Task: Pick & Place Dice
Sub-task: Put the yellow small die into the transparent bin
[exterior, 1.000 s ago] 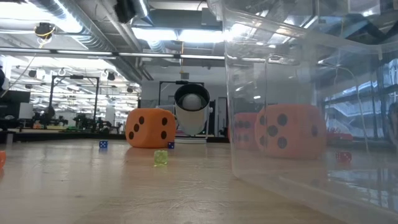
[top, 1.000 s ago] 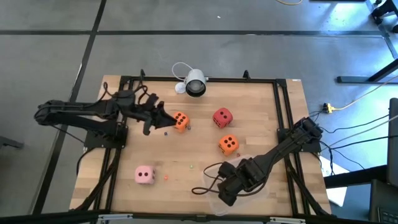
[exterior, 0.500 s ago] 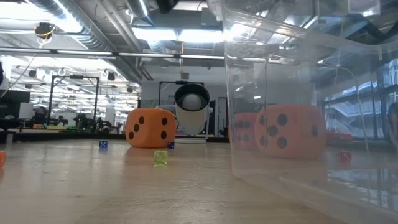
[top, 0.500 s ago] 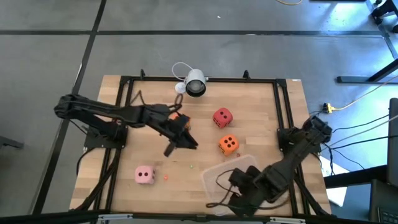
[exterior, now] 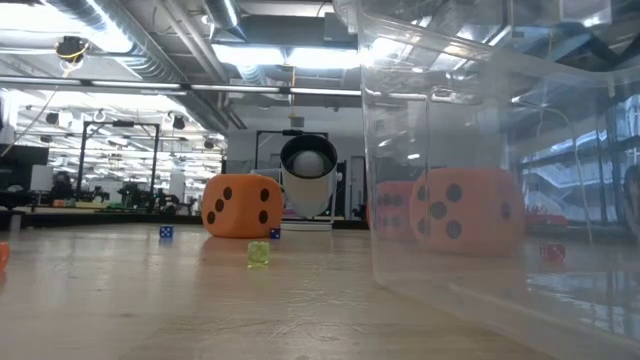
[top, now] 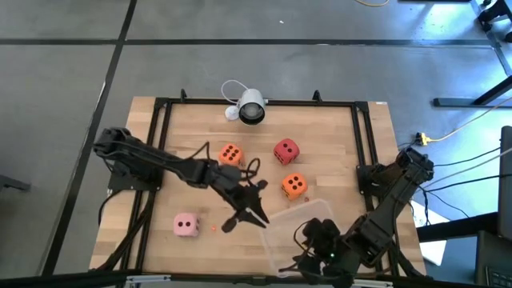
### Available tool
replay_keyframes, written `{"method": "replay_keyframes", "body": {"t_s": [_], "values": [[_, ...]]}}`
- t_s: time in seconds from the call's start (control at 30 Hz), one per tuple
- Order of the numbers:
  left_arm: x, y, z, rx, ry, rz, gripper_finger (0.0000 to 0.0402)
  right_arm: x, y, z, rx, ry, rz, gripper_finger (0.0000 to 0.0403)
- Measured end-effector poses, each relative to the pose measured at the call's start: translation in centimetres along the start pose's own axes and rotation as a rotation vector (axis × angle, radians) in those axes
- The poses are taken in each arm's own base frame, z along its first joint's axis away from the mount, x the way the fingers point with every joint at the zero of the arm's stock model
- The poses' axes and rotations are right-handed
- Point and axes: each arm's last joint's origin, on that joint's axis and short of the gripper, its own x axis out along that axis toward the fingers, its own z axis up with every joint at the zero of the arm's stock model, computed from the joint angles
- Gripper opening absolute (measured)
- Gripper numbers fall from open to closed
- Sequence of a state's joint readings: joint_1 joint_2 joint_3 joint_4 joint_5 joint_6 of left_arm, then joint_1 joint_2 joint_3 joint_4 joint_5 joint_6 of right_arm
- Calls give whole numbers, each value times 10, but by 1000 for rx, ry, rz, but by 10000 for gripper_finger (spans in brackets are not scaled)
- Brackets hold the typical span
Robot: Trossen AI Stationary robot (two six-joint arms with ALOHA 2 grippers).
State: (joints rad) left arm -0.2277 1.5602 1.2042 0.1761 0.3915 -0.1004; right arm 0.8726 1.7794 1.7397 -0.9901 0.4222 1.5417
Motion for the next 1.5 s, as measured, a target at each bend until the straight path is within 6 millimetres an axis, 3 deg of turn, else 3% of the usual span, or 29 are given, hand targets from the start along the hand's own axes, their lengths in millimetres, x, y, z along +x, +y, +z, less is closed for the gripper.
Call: {"method": "replay_keyframes", "body": {"t_s": [0.43,0.87,1.07,1.5], "values": [[38,10,-28,103,-37,50,67,8,0,19,291,-88,3,279],[45,4,-27,192,-103,21,67,19,-4,35,343,-152,-43,279],[56,9,-38,184,-99,39,67,28,-3,40,368,-173,-43,279],[64,15,-46,177,-133,75,66,37,-1,38,422,-184,-37,279]]}}
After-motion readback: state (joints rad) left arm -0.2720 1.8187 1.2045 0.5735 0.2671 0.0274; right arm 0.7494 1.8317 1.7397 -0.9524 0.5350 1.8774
